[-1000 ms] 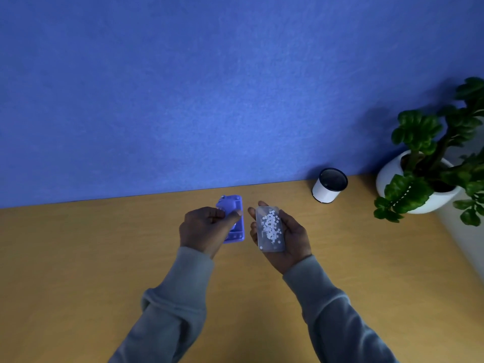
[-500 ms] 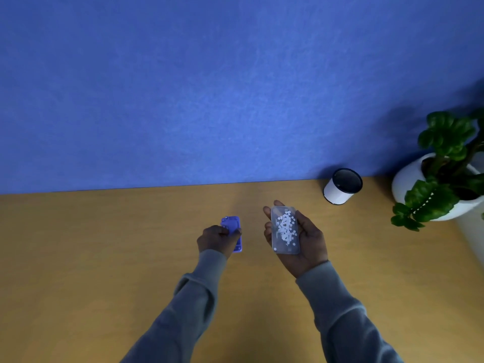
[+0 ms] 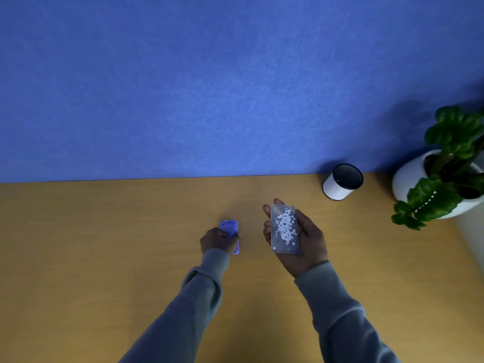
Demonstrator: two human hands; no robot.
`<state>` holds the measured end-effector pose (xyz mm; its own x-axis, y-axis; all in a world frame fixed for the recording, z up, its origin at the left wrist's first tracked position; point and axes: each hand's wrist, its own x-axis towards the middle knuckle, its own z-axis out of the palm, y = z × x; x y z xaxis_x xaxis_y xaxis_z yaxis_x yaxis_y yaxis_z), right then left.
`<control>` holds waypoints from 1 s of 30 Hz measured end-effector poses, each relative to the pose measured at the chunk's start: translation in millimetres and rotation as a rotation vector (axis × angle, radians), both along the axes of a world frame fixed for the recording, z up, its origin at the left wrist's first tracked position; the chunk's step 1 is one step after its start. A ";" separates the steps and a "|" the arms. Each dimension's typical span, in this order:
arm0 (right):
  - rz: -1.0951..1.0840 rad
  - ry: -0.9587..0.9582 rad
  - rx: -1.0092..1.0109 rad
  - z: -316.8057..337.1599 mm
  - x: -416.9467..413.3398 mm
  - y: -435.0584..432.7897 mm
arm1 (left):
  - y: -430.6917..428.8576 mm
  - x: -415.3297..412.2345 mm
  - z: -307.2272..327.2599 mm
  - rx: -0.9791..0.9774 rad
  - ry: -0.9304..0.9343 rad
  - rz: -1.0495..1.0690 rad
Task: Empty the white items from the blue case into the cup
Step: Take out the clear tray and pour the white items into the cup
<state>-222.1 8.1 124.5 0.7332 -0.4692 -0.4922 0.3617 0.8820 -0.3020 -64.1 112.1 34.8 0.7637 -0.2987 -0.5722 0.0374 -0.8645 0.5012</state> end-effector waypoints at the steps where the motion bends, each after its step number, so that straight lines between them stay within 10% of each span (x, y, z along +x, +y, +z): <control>1: 0.001 0.002 -0.002 -0.5 0.0 0.1 | 0.0 0.1 -1.4 0.009 -0.003 -0.010; 22: -0.002 -0.054 -0.014 -0.1 -6.7 -3.7 | 5.9 1.8 -14.2 0.057 -0.077 -0.075; 30: -0.072 -0.120 -0.149 30.3 -3.1 -41.3 | -21.5 -22.3 55.0 -0.385 -0.035 0.022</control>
